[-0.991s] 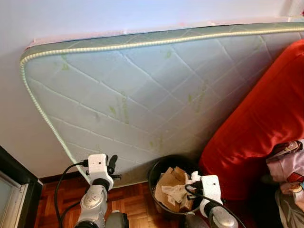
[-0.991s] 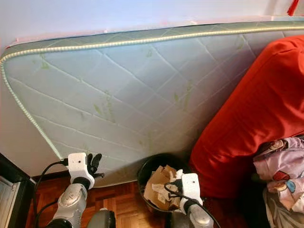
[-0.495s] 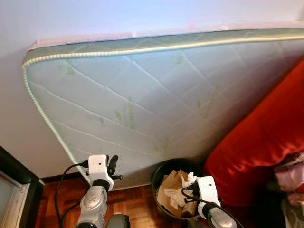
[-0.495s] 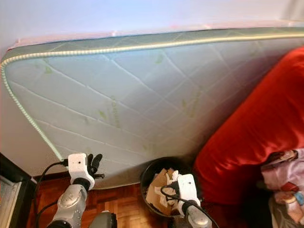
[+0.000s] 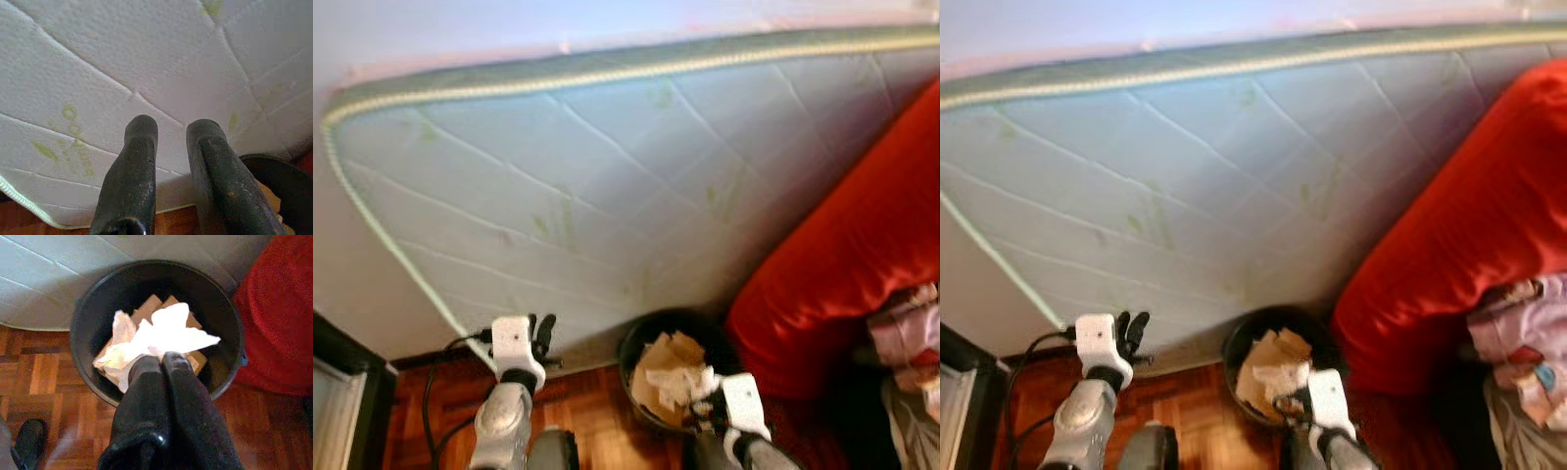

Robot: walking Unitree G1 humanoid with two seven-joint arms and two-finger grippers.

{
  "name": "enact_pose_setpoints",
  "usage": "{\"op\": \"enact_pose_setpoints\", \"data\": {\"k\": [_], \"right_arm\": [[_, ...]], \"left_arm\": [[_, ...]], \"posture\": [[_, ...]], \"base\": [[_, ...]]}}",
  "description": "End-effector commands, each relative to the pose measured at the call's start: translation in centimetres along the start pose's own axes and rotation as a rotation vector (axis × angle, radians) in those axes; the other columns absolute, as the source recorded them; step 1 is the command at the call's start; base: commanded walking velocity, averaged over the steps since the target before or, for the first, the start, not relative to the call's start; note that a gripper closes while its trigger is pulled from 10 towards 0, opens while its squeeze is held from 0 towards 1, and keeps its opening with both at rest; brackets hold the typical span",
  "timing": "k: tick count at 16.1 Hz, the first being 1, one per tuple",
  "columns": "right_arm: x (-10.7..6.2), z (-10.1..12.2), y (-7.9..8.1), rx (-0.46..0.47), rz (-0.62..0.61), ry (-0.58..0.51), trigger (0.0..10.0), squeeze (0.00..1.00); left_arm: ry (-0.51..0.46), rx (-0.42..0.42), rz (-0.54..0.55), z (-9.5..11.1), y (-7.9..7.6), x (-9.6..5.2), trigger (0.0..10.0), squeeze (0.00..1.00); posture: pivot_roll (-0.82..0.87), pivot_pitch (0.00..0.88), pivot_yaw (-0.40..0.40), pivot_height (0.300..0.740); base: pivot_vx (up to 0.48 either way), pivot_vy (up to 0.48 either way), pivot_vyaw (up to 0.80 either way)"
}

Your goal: Clean up the room

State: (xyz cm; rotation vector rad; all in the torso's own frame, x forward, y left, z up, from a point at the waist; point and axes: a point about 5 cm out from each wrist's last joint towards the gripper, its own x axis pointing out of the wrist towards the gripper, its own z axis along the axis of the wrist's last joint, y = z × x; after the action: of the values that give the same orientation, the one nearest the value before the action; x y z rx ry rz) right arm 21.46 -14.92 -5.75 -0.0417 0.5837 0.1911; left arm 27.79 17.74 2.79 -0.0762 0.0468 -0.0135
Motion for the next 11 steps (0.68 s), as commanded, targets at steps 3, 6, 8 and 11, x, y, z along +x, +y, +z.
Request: {"op": "enact_pose_setpoints", "data": {"k": [3,6,8,11], "right_arm": [[-1.3,-1.6,-0.4,0.030,-0.029,-0.016,10.0,0.00],[3.3,8.7,-0.1,0.030,-0.019,-0.191,10.0,0.00],[4.1,11.6,0.6,0.028,-0.001,-0.249,10.0,0.00],[4.9,14.8,0.9,0.009,-0.012,-0.248,10.0,0.00]], "left_arm": [[-0.024,-0.008,0.012,0.4,0.4,-1.1,10.0,0.00],[-0.067,-0.005,0.014,1.7,0.3,-1.3,10.0,0.00],[-0.090,-0.006,0.005,2.5,-0.2,-1.3,10.0,0.00],[-0.088,-0.012,0.004,3.0,-0.5,-1.7,10.0,0.00]], "posture": [[0.12,0.257,-0.024,0.635],[0.15,0.296,-0.033,0.635],[0.17,0.312,-0.037,0.635],[0.16,0.320,-0.046,0.635]], "base": [[0.000,0.000,0.00],[0.000,0.000,0.00],[0.000,0.000,0.00],[0.000,0.000,0.00]]}}
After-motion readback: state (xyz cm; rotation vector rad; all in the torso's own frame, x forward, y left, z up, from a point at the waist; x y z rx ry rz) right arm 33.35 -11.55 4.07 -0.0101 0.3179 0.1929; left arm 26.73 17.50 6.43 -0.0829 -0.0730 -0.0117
